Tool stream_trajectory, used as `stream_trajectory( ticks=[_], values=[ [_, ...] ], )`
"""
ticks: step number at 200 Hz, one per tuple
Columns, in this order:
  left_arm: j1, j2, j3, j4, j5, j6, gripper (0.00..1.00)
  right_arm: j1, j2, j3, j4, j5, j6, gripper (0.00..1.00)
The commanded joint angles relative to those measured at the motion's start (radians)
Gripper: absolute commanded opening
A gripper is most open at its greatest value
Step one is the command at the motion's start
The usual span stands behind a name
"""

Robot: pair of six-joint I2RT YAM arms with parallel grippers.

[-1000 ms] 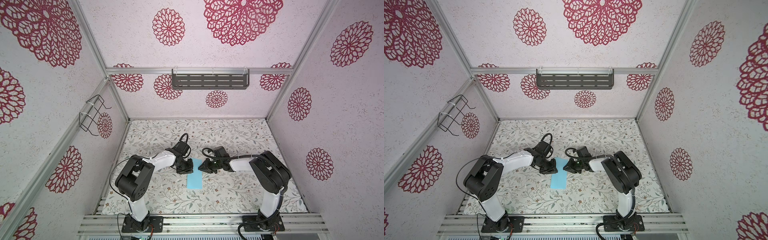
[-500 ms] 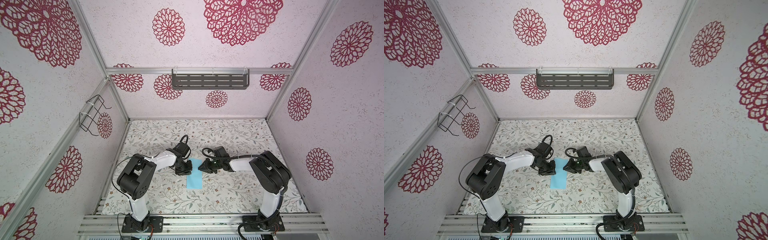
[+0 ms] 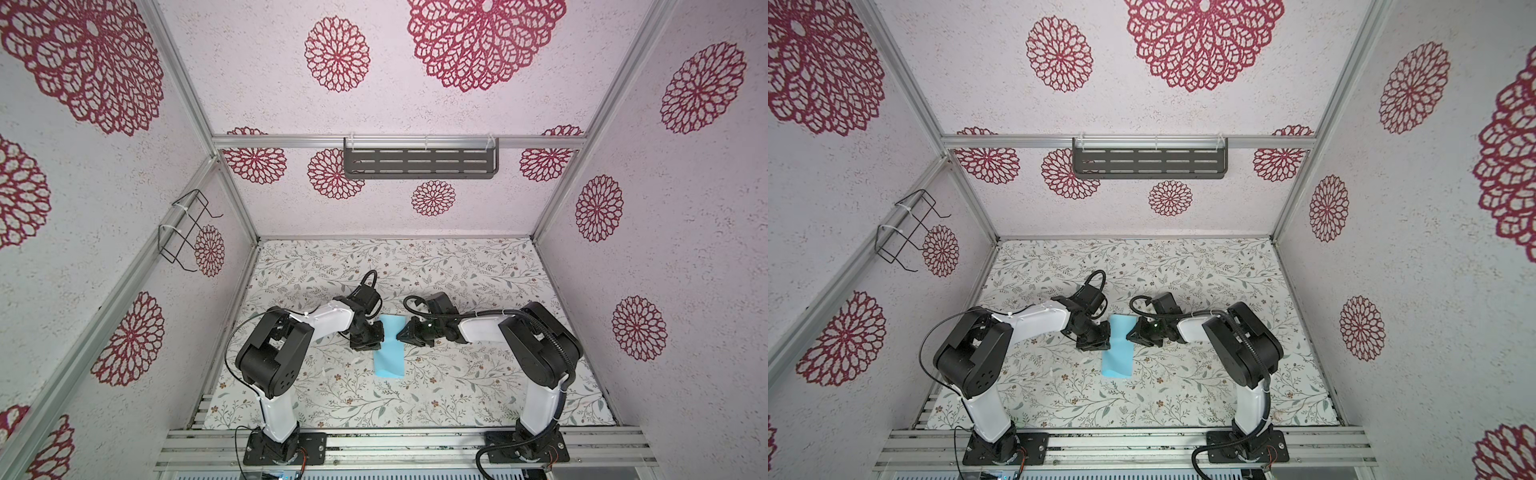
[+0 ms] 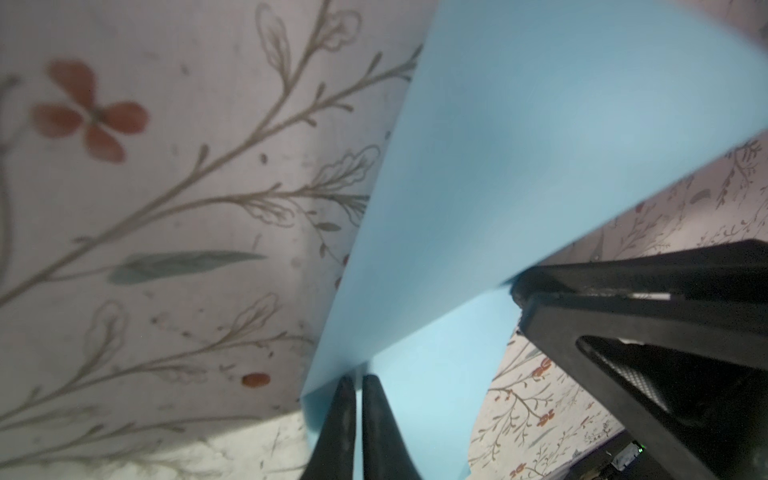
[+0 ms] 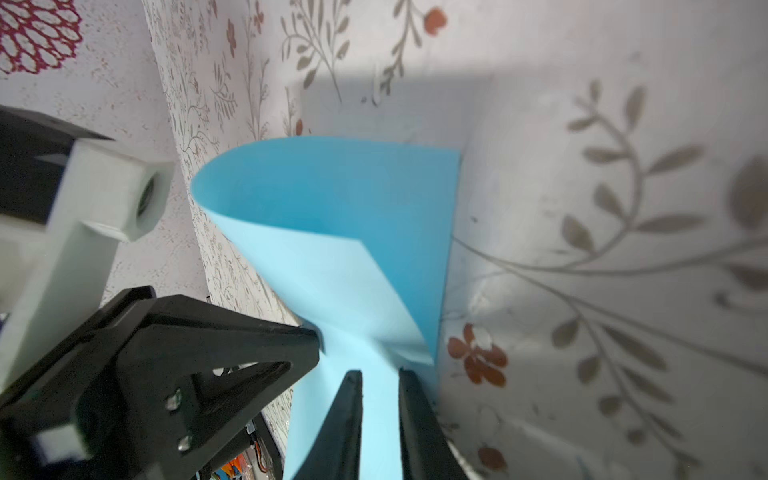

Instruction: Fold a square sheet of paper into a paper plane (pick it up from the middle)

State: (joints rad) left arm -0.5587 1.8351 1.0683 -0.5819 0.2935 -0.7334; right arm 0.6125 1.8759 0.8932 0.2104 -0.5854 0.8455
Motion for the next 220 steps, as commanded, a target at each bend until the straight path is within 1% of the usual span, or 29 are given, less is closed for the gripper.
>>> stream_trajectory(
  ticks=[1, 45, 102, 124, 153, 176, 200, 220],
  values=[
    [-0.007, 0.04, -0.001, -0.065, -0.066, 0.003, 0.1, 0.001, -0.033, -0.02, -0.037, 0.074, -0.036, 0.22],
    [-0.018, 0.058, 0.003, -0.084, -0.089, -0.014, 0.1, 0.006, -0.13, -0.012, 0.015, 0.055, -0.07, 0.22],
    [-0.024, 0.058, 0.005, -0.085, -0.096, -0.023, 0.1, 0.05, -0.073, -0.034, 0.052, 0.029, -0.027, 0.22],
    [-0.025, 0.058, 0.006, -0.085, -0.096, -0.024, 0.1, 0.052, -0.054, -0.022, 0.018, 0.043, -0.033, 0.21],
    [-0.024, 0.058, 0.008, -0.093, -0.097, -0.02, 0.1, 0.052, -0.018, -0.005, -0.068, 0.088, -0.051, 0.21],
    [-0.027, 0.05, 0.014, -0.115, -0.108, -0.007, 0.1, 0.052, -0.001, -0.012, -0.112, 0.112, -0.037, 0.2],
    [-0.027, 0.041, 0.022, -0.15, -0.13, 0.019, 0.1, 0.052, 0.017, -0.007, -0.164, 0.137, -0.031, 0.2],
    [-0.026, 0.02, 0.028, -0.199, -0.17, 0.04, 0.09, 0.051, 0.03, 0.005, -0.204, 0.158, -0.038, 0.2]
  ],
)
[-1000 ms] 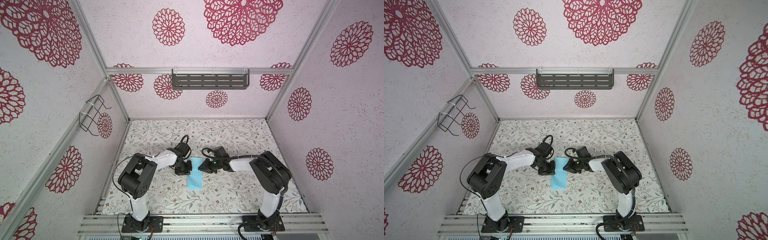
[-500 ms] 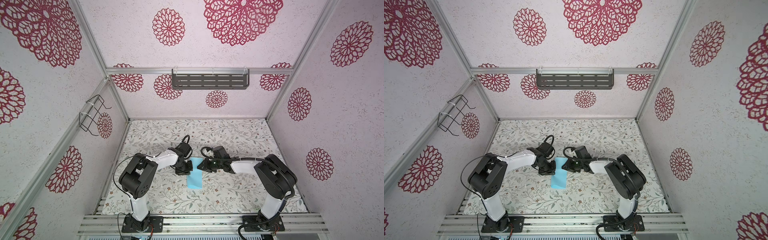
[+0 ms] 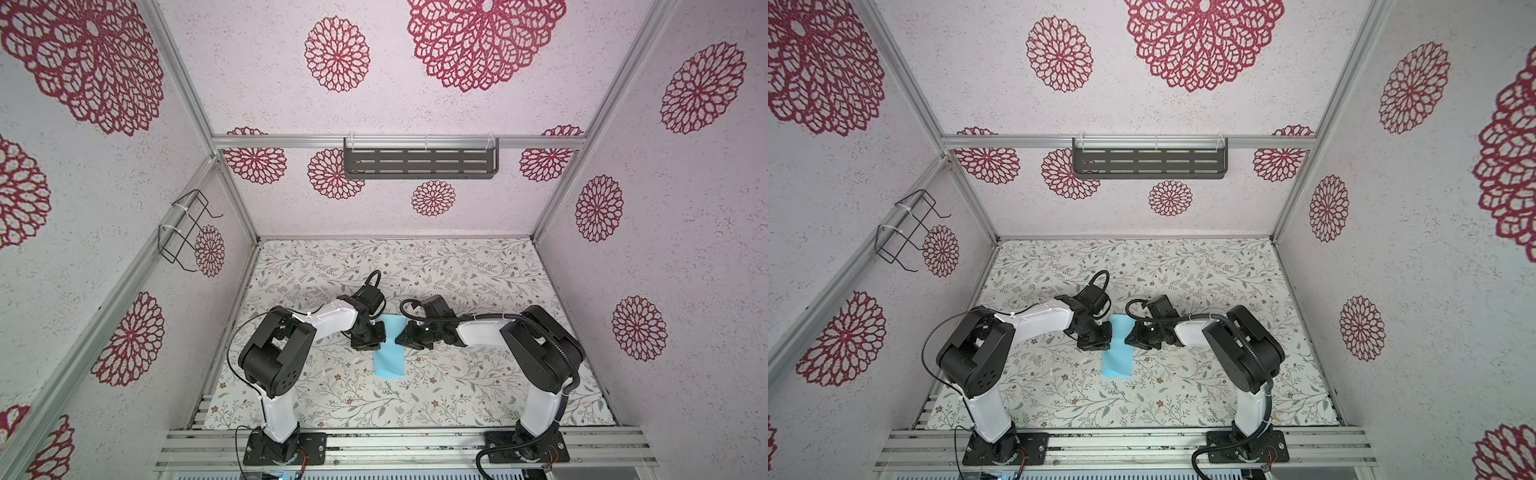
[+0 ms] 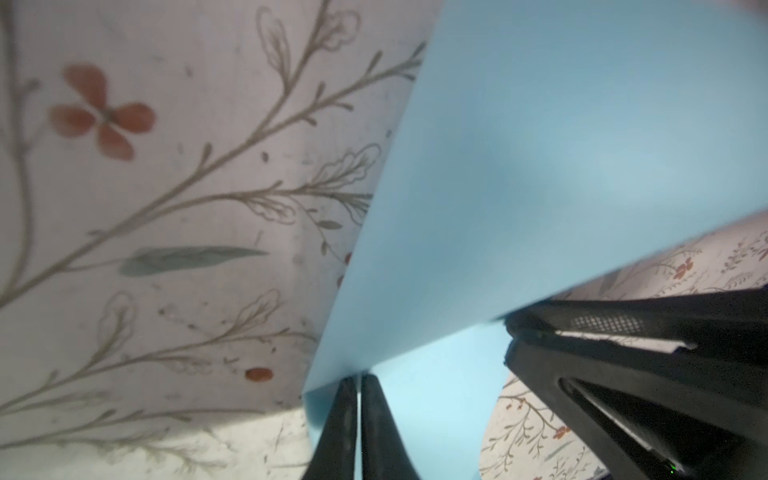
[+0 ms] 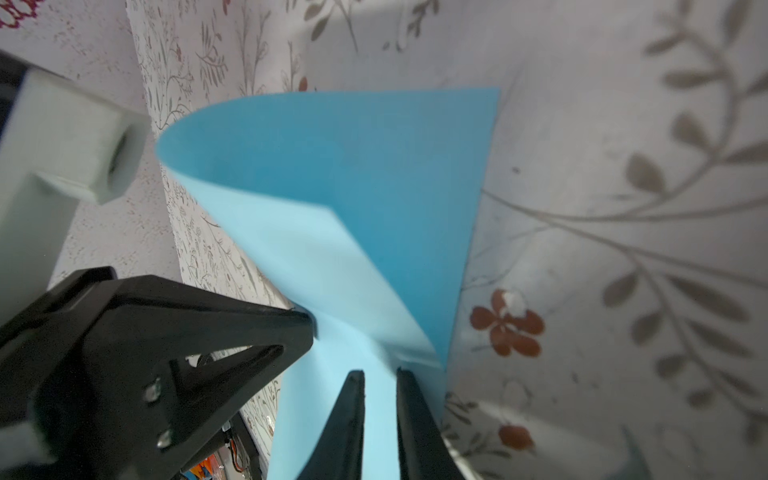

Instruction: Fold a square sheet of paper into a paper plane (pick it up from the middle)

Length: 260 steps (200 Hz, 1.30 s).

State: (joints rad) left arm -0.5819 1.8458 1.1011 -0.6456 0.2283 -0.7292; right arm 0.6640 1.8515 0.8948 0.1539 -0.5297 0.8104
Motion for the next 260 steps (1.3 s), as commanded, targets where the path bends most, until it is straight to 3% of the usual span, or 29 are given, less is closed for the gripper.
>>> stream_trajectory(
  ticks=[1, 33, 85, 167, 207, 260],
  values=[
    [-0.002, 0.007, -0.005, -0.14, -0.107, 0.037, 0.09, 0.0, 0.056, 0.005, -0.15, 0.104, -0.003, 0.2],
    [0.024, -0.093, 0.029, -0.133, -0.083, 0.047, 0.05, -0.001, 0.064, 0.022, -0.185, 0.116, -0.02, 0.2],
    [0.02, -0.125, -0.048, 0.108, 0.098, -0.06, 0.05, 0.0, 0.064, 0.016, -0.183, 0.121, -0.022, 0.2],
    [-0.001, -0.041, -0.076, 0.007, 0.036, -0.036, 0.05, 0.0, 0.072, 0.019, -0.207, 0.137, -0.029, 0.2],
    [-0.006, -0.072, -0.092, -0.072, -0.036, -0.001, 0.04, 0.0, 0.077, 0.016, -0.217, 0.154, -0.025, 0.2],
    [-0.013, -0.187, -0.106, -0.046, 0.014, -0.007, 0.04, 0.0, 0.085, 0.019, -0.219, 0.159, -0.02, 0.2]
  ],
)
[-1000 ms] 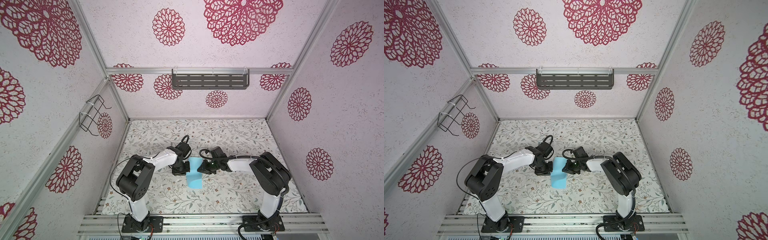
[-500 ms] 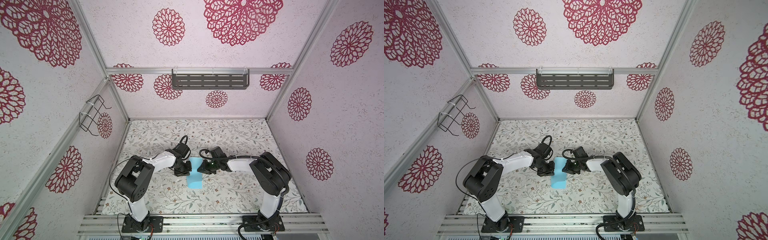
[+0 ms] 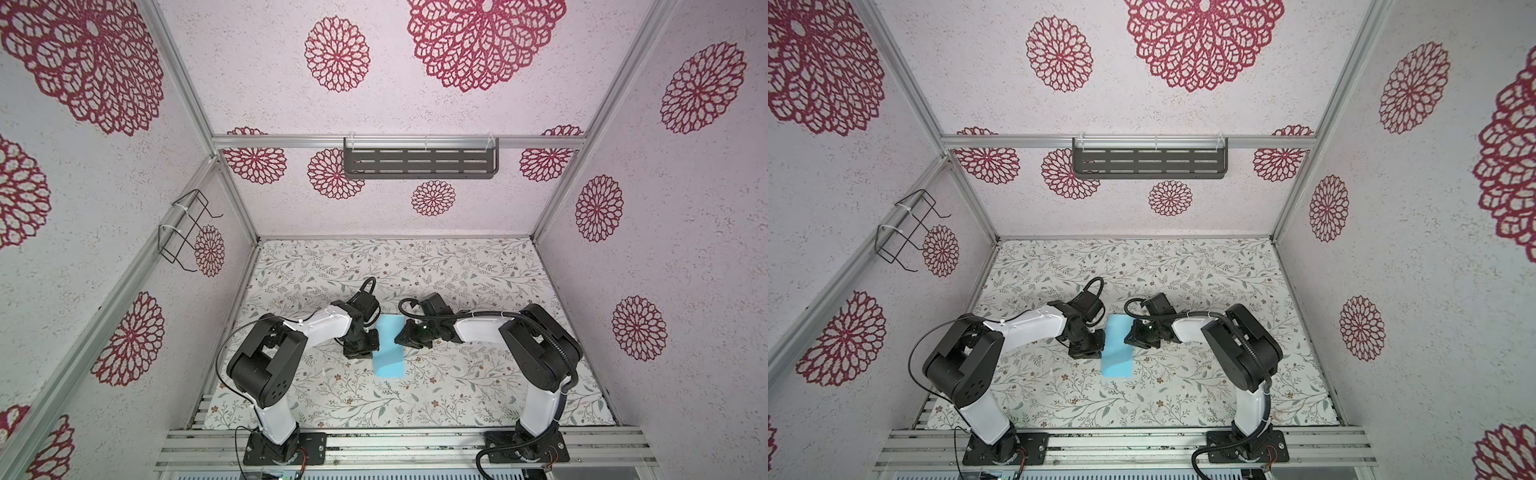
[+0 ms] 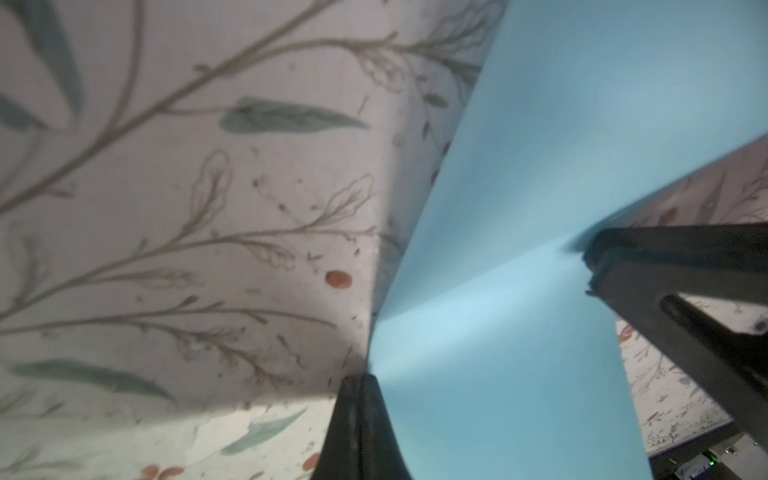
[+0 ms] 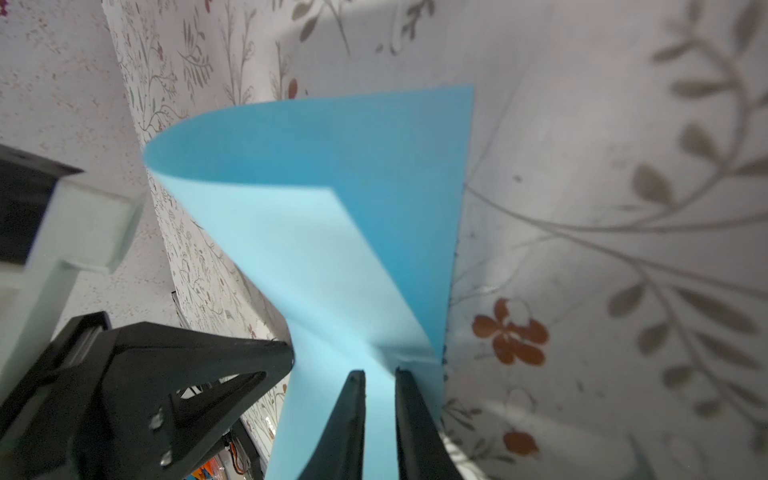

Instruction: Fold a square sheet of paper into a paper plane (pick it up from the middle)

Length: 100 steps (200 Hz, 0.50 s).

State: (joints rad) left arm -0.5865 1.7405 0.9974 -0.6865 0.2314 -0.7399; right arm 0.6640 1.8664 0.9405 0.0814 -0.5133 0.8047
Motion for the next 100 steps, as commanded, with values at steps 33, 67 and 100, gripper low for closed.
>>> stream_trajectory(
  ticks=[33, 67, 100],
  values=[
    [-0.011, -0.118, -0.019, 0.094, 0.075, -0.041, 0.06, 0.0, 0.072, -0.026, -0.144, 0.139, -0.016, 0.2],
    [-0.034, -0.041, -0.026, 0.104, 0.071, -0.056, 0.06, 0.0, 0.072, -0.029, -0.142, 0.139, -0.013, 0.2],
    [-0.048, -0.004, -0.046, 0.137, 0.066, -0.053, 0.04, 0.0, 0.069, -0.041, -0.126, 0.137, -0.01, 0.2]
  ],
)
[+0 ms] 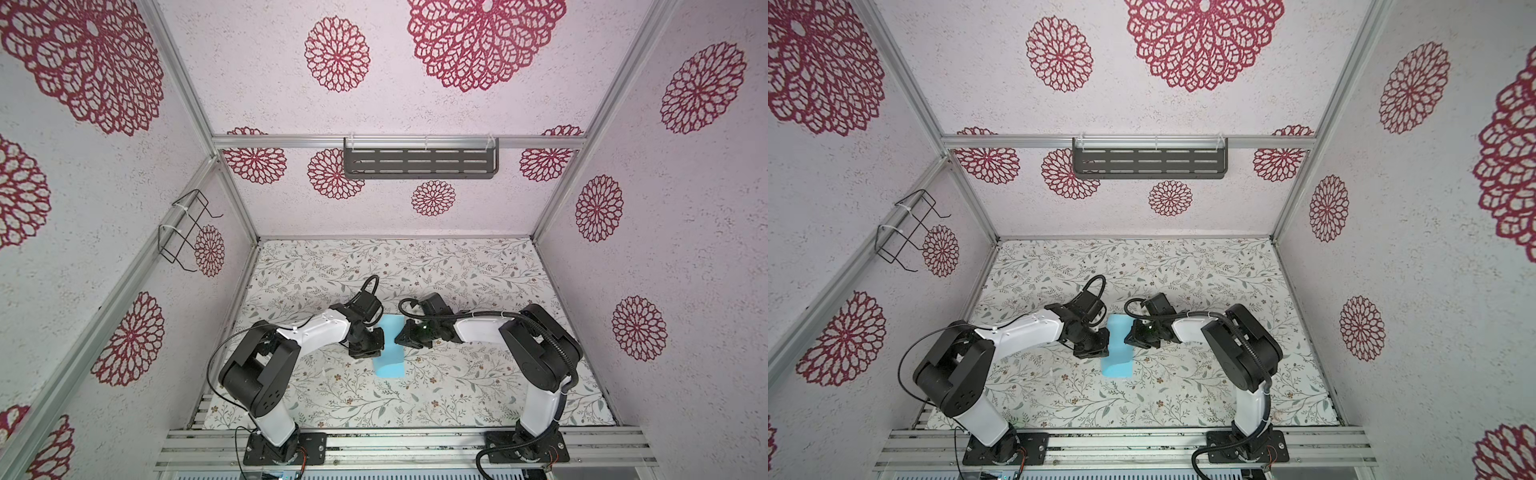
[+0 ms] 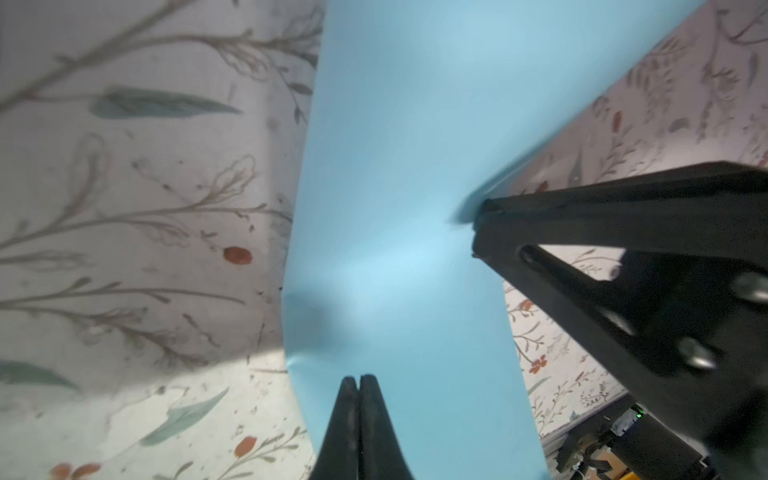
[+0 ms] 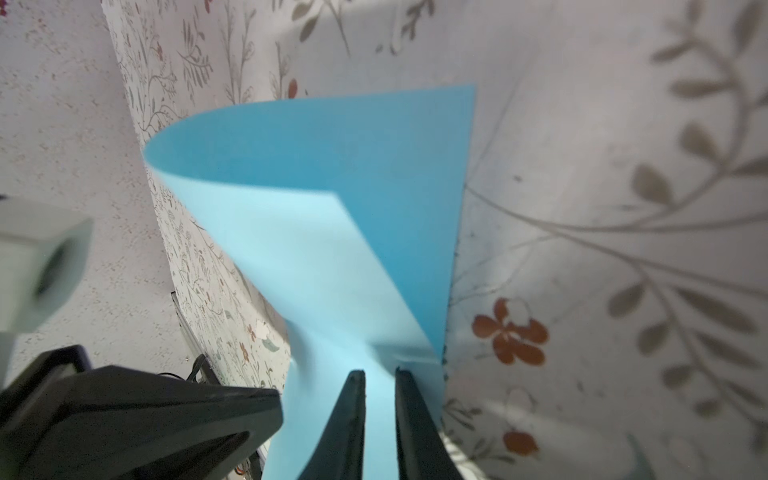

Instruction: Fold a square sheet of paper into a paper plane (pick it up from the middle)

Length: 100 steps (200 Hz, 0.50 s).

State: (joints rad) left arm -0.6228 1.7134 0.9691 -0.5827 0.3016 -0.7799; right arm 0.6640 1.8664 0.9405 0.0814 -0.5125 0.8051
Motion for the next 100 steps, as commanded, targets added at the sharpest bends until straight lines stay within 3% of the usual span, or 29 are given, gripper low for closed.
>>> stream_trajectory(
  ticks=[1, 34, 74, 100],
  values=[
    [-0.012, 0.023, -0.019, 0.033, -0.006, -0.013, 0.04, 0.0, 0.068, -0.041, -0.125, 0.136, -0.011, 0.2],
    [-0.012, 0.024, -0.048, -0.002, -0.035, 0.003, 0.03, 0.0, 0.072, -0.048, -0.124, 0.138, -0.009, 0.2],
    [-0.008, 0.008, -0.042, -0.18, -0.113, 0.102, 0.03, 0.0, 0.076, -0.041, -0.147, 0.157, -0.017, 0.2],
    [-0.002, -0.042, -0.013, -0.204, -0.091, 0.105, 0.03, 0.0, 0.08, -0.042, -0.149, 0.16, -0.018, 0.2]
  ],
)
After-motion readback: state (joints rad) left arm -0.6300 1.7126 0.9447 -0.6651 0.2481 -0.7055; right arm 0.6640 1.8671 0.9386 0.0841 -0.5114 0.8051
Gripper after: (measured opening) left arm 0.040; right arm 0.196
